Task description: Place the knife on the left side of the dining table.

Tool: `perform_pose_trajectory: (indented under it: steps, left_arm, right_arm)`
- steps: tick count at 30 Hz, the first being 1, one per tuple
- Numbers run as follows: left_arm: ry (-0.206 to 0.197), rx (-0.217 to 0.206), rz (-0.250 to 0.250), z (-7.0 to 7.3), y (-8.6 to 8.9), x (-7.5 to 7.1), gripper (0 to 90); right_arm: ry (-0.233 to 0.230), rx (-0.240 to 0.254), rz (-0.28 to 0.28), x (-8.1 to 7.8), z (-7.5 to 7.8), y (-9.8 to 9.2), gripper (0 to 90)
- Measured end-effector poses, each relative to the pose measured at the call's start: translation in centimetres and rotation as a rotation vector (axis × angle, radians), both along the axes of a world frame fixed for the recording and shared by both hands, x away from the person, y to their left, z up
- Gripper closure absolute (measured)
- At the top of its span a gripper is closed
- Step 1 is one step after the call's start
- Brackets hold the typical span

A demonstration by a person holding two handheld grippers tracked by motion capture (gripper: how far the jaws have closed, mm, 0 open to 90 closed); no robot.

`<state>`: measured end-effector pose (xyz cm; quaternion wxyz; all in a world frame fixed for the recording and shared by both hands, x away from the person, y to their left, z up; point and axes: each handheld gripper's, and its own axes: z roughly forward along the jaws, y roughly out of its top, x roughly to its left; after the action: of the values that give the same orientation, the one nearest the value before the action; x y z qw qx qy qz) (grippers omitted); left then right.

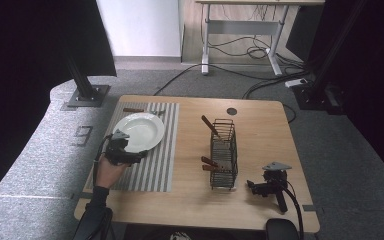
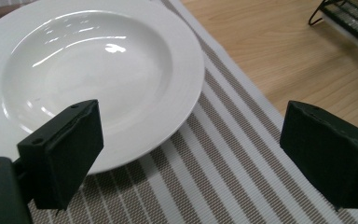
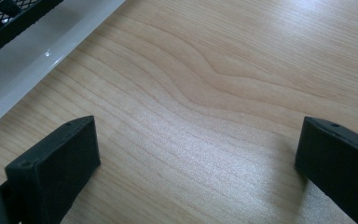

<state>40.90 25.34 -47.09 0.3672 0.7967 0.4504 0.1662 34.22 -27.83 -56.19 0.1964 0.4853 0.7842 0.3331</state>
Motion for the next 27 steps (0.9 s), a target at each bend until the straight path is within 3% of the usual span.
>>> perform_pose_trajectory:
  steps: [6,19,27]
  left_arm:
    - [0.0,-0.042,-0.012,1.0,-1.1,0.4,5.8]
    - [-0.02,-0.036,-0.058,3.0,-3.6,1.3,6.9]
    - [-0.02,-0.058,-0.073,4.5,-5.4,1.9,6.8]
  right_arm:
    - [0.0,0.0,0.0,0.0,0.0,0.0,0.0]
    - [0.0,0.0,0.0,0.0,0.0,0.0,0.0]
    - [0.0,0.001,-0.002,0.0,0.0,0.0,0.0]
